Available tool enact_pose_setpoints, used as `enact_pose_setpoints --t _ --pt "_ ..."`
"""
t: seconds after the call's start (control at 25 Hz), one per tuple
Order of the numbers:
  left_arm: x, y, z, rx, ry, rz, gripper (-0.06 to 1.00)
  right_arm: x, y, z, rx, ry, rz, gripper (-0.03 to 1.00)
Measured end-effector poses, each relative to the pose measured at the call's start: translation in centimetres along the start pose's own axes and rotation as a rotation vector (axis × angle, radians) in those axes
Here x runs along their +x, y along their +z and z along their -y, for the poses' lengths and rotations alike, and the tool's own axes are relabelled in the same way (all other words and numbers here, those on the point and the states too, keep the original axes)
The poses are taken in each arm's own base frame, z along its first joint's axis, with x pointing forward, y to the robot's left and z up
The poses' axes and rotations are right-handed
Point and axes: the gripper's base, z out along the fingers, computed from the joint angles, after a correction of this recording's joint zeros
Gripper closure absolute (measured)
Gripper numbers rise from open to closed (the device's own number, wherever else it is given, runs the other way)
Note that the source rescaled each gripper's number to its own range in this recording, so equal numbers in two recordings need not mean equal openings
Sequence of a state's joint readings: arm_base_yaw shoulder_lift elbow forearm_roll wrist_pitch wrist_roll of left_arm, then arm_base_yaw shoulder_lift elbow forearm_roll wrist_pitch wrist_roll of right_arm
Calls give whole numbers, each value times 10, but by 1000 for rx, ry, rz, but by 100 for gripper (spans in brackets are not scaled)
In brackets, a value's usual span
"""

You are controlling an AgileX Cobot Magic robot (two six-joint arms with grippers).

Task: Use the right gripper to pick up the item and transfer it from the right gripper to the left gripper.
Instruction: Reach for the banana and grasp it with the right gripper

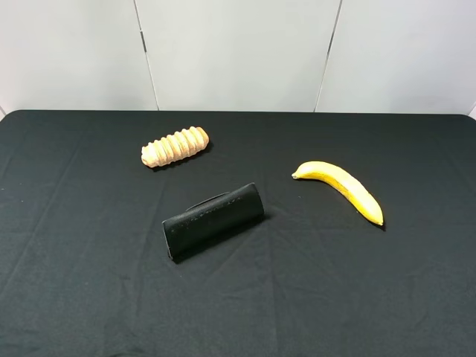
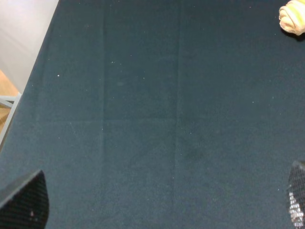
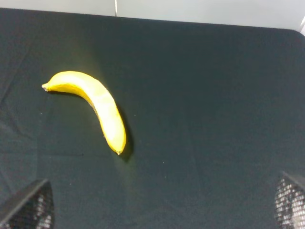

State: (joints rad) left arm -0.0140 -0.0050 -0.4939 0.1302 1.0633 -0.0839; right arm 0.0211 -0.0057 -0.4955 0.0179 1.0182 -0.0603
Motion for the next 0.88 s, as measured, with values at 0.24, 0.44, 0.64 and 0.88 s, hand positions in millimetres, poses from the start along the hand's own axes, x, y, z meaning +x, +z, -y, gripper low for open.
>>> enact_pose_setpoints --t 0.24,0.44,0.64,0.88 --pt "0 0 0 0 0 0 -6 0 0 0 0 0 0 -3" --pt "0 0 0 0 0 0 -6 0 0 0 1 0 0 -3" --pt "0 0 0 0 0 0 -6 0 0 0 1 0 0 -3" --pt "0 0 0 0 0 0 -6 -1 2 0 0 0 -15 -3"
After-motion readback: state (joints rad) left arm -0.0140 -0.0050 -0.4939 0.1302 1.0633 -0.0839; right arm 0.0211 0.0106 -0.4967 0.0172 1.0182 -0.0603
